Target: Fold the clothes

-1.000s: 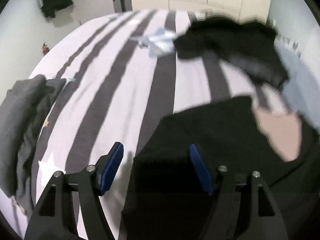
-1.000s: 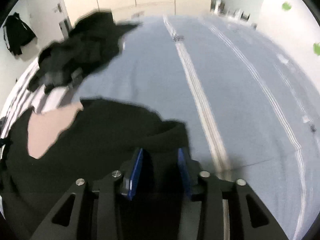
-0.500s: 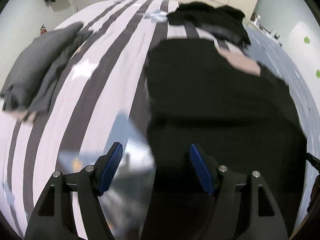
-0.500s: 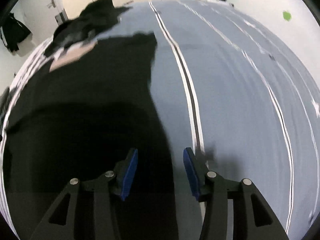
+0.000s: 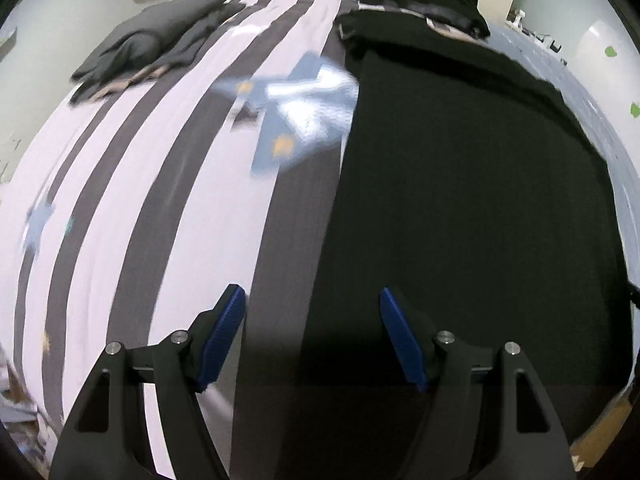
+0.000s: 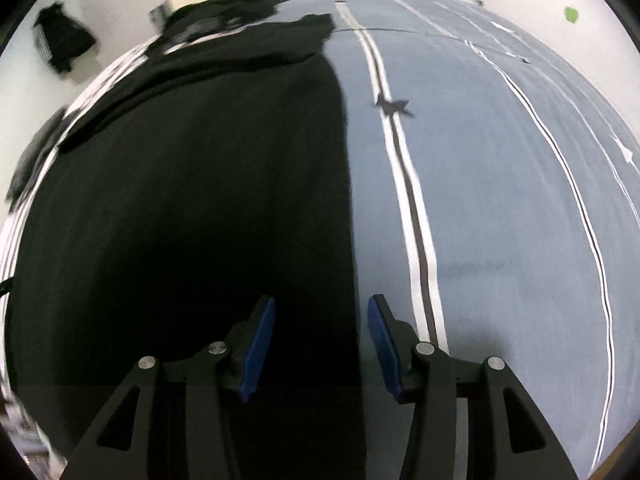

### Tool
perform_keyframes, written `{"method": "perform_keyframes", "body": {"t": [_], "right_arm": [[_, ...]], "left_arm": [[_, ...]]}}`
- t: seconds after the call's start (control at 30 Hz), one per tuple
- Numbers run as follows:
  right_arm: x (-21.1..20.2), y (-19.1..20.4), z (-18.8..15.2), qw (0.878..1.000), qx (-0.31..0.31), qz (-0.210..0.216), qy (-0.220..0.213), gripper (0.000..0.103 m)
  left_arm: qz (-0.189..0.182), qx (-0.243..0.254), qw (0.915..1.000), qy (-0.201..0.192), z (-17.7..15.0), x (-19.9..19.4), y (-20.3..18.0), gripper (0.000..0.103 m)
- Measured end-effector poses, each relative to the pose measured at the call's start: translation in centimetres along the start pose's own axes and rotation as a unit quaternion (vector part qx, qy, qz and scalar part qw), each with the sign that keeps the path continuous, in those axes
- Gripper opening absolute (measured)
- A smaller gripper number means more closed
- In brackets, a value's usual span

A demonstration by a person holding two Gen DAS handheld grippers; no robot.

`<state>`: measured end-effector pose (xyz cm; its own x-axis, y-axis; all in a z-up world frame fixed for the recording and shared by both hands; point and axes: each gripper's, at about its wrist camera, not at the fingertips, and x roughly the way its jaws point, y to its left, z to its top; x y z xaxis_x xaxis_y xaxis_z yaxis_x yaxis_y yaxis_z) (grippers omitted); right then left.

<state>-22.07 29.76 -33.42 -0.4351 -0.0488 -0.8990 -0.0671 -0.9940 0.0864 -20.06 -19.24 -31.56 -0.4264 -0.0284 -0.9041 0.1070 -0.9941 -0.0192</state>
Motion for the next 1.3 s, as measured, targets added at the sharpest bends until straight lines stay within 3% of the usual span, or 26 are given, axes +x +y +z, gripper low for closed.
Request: {"method": "perform_keyframes", "body": {"t": [0.13,0.27,0.6,0.63,0.7,0.77,0.8,1.03,1.1,1.3], "right_arm": [[-2.1,-0.3,-3.6,0.999,-0.029,0.016,0.001,0.045],[-3.5,-1.4,-6.6,0.999,-0.023,0.03,0.011,0.045],[-4.4,-0.8,-9.7,0.999,-0.001,0.036,0.016,0.045],[-4.3,-0.8,-9.8,0.999,0.0,0.036,0.016,0.045],[-4.1,-0.9,-9.8,0.999,0.003,0.041,0.019,0.046],[-4.1,-0.9,-9.8,0.999,0.002,0.044,0.023,0.044],[-4.2,-0.9,-9.8,0.999,0.003,0.046,0.026,0.042],[-5.3,-0.3,-10.6,0.998,0.004,0.043,0.051,0.038],[-5.5,0.0,-10.3,0.997,0.0,0.051,0.061,0.004],[-9.4,-0.3,-7.2,0.996,0.036,0.066,0.043,0.003]], "left_arm": [[0.005,-0.009,0.9999,0.005,-3.4,-1.3,0.2,0.068],[-0.018,-0.007,0.9996,0.019,-5.7,-1.7,0.0,0.068],[-0.021,0.001,0.9995,0.022,-8.0,-2.0,-0.7,0.067],[-0.02,0.002,0.9995,0.022,-8.0,-1.9,-0.9,0.065],[-0.019,0.004,0.9996,0.022,-7.9,-1.7,-1.4,0.049],[-0.027,0.016,0.9992,0.026,-7.6,-2.1,-2.3,0.016],[-0.026,0.022,0.999,0.028,-7.6,-2.2,-2.6,0.009],[-0.021,0.015,0.9989,0.04,-7.1,-2.8,-3.6,0.006],[-0.022,0.01,0.999,0.037,-6.5,-3.7,-3.7,0.006],[-0.044,-0.035,0.9984,0.003,-2.5,-8.7,-3.0,0.006]]}}
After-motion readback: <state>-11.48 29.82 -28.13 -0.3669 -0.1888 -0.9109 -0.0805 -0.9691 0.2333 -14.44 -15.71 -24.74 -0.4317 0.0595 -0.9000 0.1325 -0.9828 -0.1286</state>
